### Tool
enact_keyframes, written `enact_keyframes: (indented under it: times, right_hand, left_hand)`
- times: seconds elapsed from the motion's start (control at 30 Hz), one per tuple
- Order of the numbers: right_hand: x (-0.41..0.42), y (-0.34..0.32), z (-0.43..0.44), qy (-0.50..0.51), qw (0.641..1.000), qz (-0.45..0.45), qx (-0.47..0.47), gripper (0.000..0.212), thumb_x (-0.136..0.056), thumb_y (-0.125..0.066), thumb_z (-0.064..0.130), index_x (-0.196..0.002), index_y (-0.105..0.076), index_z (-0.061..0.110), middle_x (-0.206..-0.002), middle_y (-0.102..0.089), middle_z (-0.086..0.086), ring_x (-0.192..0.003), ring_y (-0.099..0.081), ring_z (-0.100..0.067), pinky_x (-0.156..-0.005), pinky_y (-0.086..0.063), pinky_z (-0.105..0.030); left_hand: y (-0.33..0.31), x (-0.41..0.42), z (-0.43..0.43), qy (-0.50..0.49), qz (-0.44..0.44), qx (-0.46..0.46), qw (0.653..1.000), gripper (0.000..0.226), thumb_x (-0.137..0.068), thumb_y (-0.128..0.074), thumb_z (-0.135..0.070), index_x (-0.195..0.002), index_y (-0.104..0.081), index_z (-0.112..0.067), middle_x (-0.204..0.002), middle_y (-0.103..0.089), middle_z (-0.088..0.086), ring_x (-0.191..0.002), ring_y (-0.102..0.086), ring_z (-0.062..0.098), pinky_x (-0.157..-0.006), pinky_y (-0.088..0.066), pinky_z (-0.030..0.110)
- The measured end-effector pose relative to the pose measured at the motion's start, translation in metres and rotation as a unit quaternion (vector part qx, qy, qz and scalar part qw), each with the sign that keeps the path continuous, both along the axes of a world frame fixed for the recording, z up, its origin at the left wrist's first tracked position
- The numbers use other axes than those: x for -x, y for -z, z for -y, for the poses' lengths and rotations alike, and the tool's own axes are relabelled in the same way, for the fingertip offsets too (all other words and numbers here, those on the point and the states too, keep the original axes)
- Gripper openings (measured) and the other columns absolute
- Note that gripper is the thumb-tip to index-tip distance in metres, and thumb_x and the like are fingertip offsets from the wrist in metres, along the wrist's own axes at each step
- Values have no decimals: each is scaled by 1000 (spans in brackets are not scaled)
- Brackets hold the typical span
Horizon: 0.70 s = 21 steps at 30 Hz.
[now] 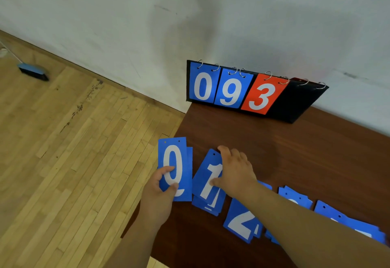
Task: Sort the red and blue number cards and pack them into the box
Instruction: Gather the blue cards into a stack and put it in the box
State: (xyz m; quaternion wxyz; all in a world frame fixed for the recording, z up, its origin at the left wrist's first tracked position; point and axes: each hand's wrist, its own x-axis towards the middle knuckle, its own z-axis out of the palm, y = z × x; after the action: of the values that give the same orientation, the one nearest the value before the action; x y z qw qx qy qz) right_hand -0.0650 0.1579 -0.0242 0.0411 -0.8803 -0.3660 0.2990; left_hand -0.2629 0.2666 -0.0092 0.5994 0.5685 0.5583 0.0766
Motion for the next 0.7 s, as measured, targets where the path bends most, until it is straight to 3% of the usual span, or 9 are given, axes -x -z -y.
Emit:
enact_keyframes:
  times: [0.13, 0.3, 0.5, 0.7]
  right_hand:
    - [3, 1, 1, 5, 1000, 0, -17, 102, -70, -86, 49, -149, -25, 27, -134, -47, -5, -119, -50, -28, -102, -47, -38]
    - [-5, -1, 1, 45, 997, -42, -46, 88, -80, -85, 29, -145, -26, 28, -135, -38, -8, -89, -64, -23, -74, -58, -32]
    - [-5, -1, 3, 52, 995, -68, -54, 86, -84, -81, 22, -147, -23, 28, -133, -46, -8, -95, -63, -23, -74, -55, -30]
    - [5, 3, 6, 62, 993, -74, -65, 88, -83, -81, 24, -148, -24, 25, -118, -56, -3, -98, -59, -19, -79, -54, -32]
  left_hand:
    - [-3, -5, 5, -2, 17, 12, 1000, 39, -95, -70, -11, -113, -61, -45, -119, -53, -21, -103, -64, 10, -65, -63, 27]
    - [-5, -3, 7, -19, 29, 14, 999, 38, -94, -71, -11, -114, -62, -42, -122, -54, -17, -107, -64, 14, -64, -63, 28]
    - [-7, 2, 12, -24, 29, 32, 999, 38, -95, -70, -11, -113, -62, -43, -121, -51, -17, -106, -63, 14, -60, -60, 23]
    - [0, 0, 37, -37, 11, 61, 997, 40, -92, -72, -9, -113, -63, -42, -122, -49, -17, -107, -60, 11, -63, -61, 22]
